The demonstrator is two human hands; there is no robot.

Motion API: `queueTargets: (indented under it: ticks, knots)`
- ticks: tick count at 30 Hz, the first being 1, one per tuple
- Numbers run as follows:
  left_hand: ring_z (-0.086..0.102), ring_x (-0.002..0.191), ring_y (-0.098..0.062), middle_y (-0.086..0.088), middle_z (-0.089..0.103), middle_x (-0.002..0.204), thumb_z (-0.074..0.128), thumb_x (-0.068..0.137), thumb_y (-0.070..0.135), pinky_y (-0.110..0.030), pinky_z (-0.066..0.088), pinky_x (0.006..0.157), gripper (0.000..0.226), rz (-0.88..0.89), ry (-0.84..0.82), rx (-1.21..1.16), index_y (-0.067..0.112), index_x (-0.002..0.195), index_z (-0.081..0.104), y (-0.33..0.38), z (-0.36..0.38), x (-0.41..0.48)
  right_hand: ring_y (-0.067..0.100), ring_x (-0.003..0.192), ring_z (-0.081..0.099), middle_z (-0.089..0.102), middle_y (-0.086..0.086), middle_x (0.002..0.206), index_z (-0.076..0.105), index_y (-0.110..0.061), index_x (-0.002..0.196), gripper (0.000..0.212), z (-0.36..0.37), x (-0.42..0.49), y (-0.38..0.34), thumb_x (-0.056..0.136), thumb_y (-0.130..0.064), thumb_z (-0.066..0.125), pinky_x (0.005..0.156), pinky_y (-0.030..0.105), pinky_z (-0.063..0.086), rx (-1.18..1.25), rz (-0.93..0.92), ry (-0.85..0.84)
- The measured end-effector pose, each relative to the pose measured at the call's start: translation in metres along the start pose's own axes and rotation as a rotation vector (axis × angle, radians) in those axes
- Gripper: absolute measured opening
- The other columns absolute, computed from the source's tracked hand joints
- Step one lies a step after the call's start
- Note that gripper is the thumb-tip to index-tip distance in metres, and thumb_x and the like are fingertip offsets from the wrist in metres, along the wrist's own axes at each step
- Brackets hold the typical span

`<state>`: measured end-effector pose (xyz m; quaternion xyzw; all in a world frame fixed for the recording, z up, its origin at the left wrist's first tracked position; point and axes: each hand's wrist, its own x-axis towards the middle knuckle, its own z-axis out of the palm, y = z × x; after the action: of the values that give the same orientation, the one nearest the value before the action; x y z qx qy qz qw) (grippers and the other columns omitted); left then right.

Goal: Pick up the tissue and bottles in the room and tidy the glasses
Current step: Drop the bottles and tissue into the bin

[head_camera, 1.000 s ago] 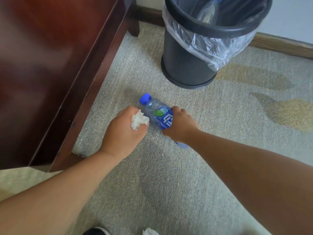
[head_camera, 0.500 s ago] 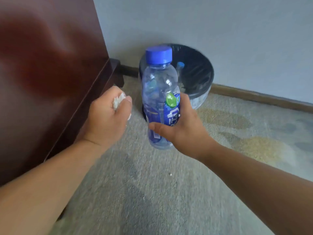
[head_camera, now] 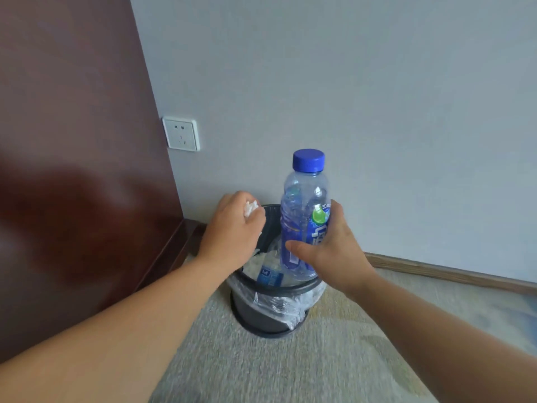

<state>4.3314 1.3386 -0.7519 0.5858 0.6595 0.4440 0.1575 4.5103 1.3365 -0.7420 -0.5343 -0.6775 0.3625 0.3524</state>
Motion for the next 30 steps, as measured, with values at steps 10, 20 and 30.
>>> queueTargets:
  ticks: [10, 20, 30]
  knots:
    - [0.048, 0.097, -0.015, -0.002, 0.048, 0.117, 0.058, 0.090, 0.035, -0.027, 0.035, 0.080, 0.032, -0.096, -0.113, 0.115, 0.018, 0.116, 0.052, -0.008, 0.040, 0.011, 0.013, 0.100, 0.060, 0.056, -0.003, 0.117, 0.032, -0.029, 0.126, 0.077, 0.006, 0.026, 0.031, 0.067, -0.030, 0.082, 0.083, 0.033, 0.051, -0.069, 0.044, -0.003]
    - [0.046, 0.120, -0.018, 0.000, 0.048, 0.127, 0.054, 0.090, 0.024, -0.031, 0.038, 0.095, 0.033, -0.101, -0.169, 0.162, 0.024, 0.123, 0.052, -0.023, 0.036, -0.006, 0.009, 0.133, 0.033, 0.031, -0.007, 0.143, 0.011, -0.035, 0.148, 0.095, 0.003, 0.006, 0.036, 0.076, -0.044, 0.071, 0.098, 0.028, 0.038, -0.225, -0.033, 0.034]
    - [0.046, 0.108, -0.001, 0.008, 0.051, 0.117, 0.058, 0.086, 0.010, 0.003, 0.025, 0.085, 0.032, 0.122, -0.178, 0.192, 0.020, 0.117, 0.058, -0.022, -0.008, -0.097, 0.004, 0.105, 0.049, 0.048, -0.010, 0.119, 0.045, -0.023, 0.129, 0.052, 0.023, -0.075, 0.037, 0.082, -0.029, 0.066, 0.089, 0.020, 0.044, -0.300, -0.261, -0.084]
